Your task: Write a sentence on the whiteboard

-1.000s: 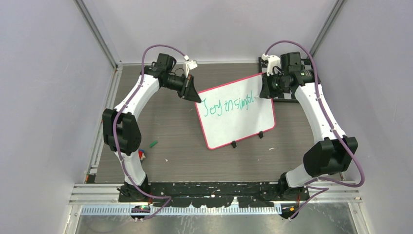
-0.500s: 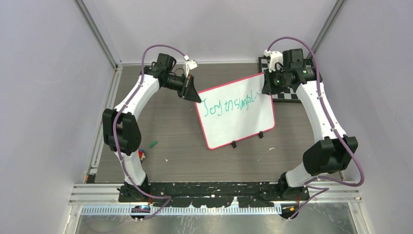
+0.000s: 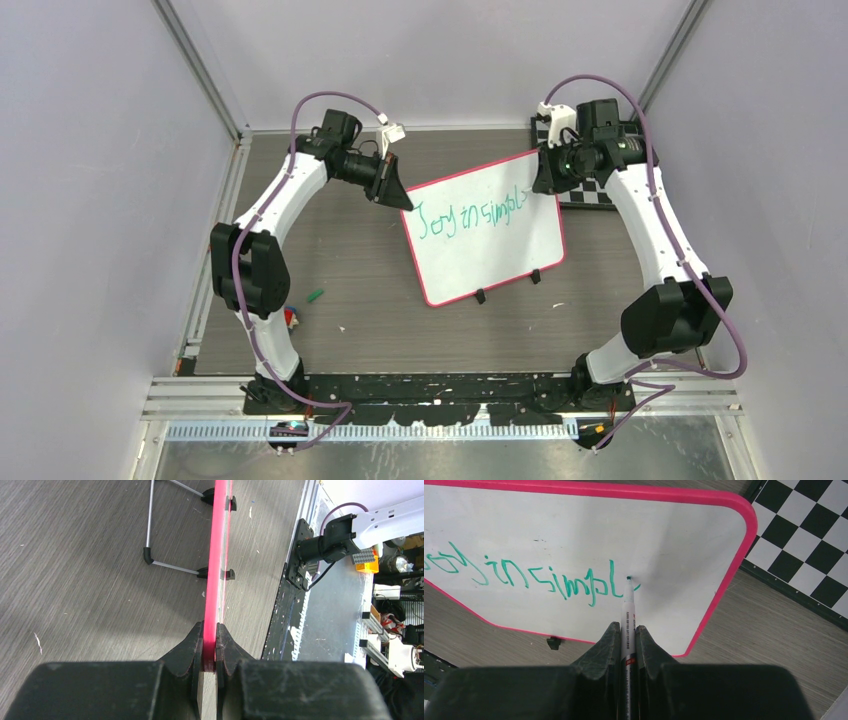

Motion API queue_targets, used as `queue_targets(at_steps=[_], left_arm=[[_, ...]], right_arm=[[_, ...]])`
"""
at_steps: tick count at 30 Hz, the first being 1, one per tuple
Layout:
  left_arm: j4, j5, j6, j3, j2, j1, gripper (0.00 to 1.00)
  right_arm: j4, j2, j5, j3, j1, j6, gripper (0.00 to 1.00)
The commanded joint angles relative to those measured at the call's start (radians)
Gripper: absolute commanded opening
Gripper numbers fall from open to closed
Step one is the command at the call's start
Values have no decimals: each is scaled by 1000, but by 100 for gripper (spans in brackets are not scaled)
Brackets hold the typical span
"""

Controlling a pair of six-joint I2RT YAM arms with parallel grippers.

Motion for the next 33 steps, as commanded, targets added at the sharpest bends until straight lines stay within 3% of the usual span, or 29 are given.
queue_targets(at_steps=[1, 19, 33], left_arm=[[7, -58, 41, -6, -23, -16, 0], [6, -60, 43, -9, -18, -16, 0], [7, -63, 42, -12, -21, -16, 0]], right_arm=[[20, -4, -15, 6, 5, -2, 0], [24, -30, 25, -86, 2, -36, 0], [16, -31, 68, -45, -27, -57, 0]])
